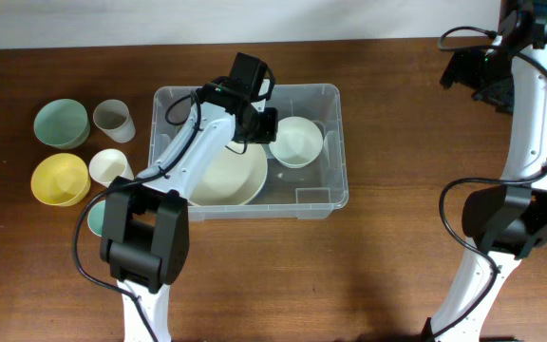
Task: Pack container
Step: 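Lower the white bowl into the container's back right and release, then move the left gripper to the yellow bowl, grasp and lift it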
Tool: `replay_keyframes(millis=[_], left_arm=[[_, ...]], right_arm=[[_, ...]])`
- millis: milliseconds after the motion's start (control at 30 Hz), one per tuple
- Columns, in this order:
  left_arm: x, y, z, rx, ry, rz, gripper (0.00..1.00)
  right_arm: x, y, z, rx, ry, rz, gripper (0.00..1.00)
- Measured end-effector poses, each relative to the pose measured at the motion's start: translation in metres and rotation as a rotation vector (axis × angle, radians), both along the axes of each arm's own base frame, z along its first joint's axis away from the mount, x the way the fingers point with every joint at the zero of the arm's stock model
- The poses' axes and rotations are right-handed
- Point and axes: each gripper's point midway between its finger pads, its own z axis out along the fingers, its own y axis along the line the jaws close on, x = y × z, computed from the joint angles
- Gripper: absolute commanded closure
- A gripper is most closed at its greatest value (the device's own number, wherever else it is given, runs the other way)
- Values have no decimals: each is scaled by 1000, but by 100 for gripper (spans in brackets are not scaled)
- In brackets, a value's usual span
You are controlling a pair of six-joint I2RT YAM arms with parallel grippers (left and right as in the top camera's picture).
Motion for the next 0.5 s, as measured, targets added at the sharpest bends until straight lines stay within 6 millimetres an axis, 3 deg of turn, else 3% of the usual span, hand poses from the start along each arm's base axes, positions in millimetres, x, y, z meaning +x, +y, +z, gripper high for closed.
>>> replay_keyframes(millis=[167,200,233,267,367,433,500], left_arm=[[0,4,1,7,7,-2,43],[-1,7,3,11,16,2,35],[-1,10,8,16,28,8,8],[4,15,22,13,25,23,1],[19,32,65,-1,-19,62,1],[31,57,101,-5,-66,116,1],[32,98,126,34,-72,205,1]], right_arm=[[0,0,0,0,0,0,1],[0,0,0,0,0,0,1],[0,0,0,0,0,0,1],[0,0,0,0,0,0,1],[0,0,0,0,0,0,1],[0,0,0,0,0,0,1],[0,0,0,0,1,0,1]])
